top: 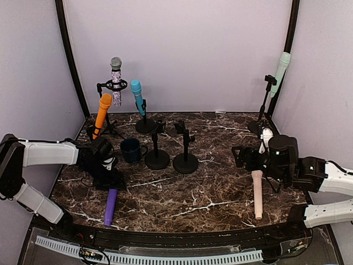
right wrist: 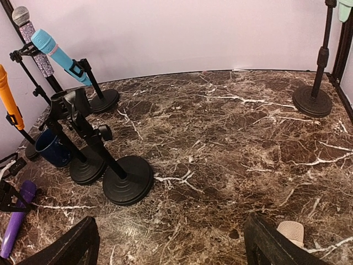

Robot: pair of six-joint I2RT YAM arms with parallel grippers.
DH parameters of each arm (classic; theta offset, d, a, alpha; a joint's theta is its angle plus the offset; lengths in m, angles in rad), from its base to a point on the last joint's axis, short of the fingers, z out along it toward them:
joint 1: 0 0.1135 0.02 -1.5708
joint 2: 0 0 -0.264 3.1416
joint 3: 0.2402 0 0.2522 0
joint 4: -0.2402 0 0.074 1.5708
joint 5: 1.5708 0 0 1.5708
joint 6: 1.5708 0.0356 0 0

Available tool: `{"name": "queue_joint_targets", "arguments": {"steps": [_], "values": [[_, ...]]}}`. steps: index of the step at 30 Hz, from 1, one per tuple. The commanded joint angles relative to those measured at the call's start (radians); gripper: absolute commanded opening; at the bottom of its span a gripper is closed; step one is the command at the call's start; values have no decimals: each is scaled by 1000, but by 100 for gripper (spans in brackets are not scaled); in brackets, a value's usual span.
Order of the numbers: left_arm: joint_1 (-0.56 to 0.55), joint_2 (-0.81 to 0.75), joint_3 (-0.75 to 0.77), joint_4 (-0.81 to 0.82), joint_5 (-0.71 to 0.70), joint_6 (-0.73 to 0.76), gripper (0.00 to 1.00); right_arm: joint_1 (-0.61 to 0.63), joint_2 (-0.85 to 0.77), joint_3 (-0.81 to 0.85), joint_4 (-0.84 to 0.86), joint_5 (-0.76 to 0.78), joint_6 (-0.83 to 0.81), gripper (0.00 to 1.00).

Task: Remove the microphone from the stand
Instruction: Place the microphone at the corner of the board, then pick up the microphone stand with the microphone from the corner of the board.

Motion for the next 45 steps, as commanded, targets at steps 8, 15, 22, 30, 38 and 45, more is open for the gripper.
{"name": "queue_joint_targets", "arguments": {"steps": [8, 15, 22, 30, 38, 45], "values": [[5, -200, 41, -45, -115, 27, 89, -8, -59, 34, -101, 95, 30, 94], [7, -376, 114, -51, -187, 58, 95, -87, -4, 167, -239, 72, 7, 98], [131, -453, 203, 6, -64, 188, 97, -417, 58, 234, -138, -246, -92, 99], [247, -536, 260, 99, 56, 405, 97, -752, 263, 336, -23, -476, -187, 98], [249, -613, 120, 220, -22, 524, 97, -884, 372, 443, 73, -529, -296, 99], [249, -602, 30, 311, -23, 528, 97, -1027, 495, 554, 101, -629, -342, 99]]}}
